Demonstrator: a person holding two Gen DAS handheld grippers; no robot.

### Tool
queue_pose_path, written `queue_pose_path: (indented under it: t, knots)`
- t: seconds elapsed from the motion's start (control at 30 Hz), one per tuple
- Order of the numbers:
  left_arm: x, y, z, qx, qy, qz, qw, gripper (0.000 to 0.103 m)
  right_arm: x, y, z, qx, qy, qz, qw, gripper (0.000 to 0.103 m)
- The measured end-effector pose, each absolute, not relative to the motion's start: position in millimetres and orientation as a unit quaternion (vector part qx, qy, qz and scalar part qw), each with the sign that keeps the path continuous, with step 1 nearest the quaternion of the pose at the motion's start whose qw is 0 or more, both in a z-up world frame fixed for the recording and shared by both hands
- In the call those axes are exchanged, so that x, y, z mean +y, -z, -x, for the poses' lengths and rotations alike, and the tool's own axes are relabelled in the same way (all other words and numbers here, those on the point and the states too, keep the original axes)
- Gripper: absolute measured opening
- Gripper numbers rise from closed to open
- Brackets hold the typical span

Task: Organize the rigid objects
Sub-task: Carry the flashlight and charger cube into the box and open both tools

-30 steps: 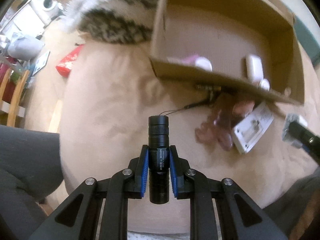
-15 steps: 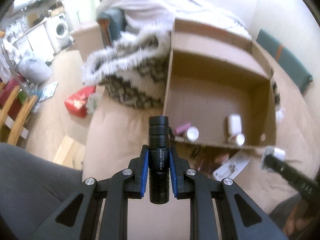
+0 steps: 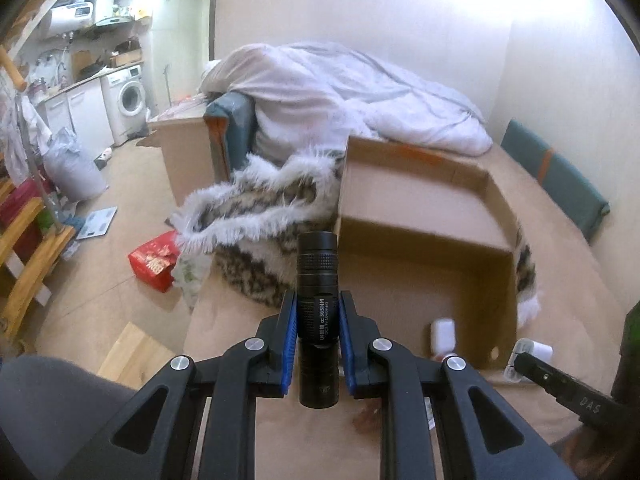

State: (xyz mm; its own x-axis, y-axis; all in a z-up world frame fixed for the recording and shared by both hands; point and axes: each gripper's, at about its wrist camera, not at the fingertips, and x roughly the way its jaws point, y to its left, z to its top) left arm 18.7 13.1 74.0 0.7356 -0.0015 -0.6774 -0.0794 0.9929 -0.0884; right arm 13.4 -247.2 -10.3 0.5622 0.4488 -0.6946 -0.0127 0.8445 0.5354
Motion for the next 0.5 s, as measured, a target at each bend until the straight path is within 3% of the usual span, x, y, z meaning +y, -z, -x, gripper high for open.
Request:
queue_pose_path:
  t: [0.27,0.5]
  knots:
    - [2,-100,-47,0.333,-0.002,0.062,0.941,0.017,-244,-12,-46,0.439,-0.144,-0.222,0.859,0.051]
    - [-22,-77,-80,0.356,0.013,0.041,0.934,0.017,-245,-5,-73,0.447,-0.133,-0.208,0.860,0.051]
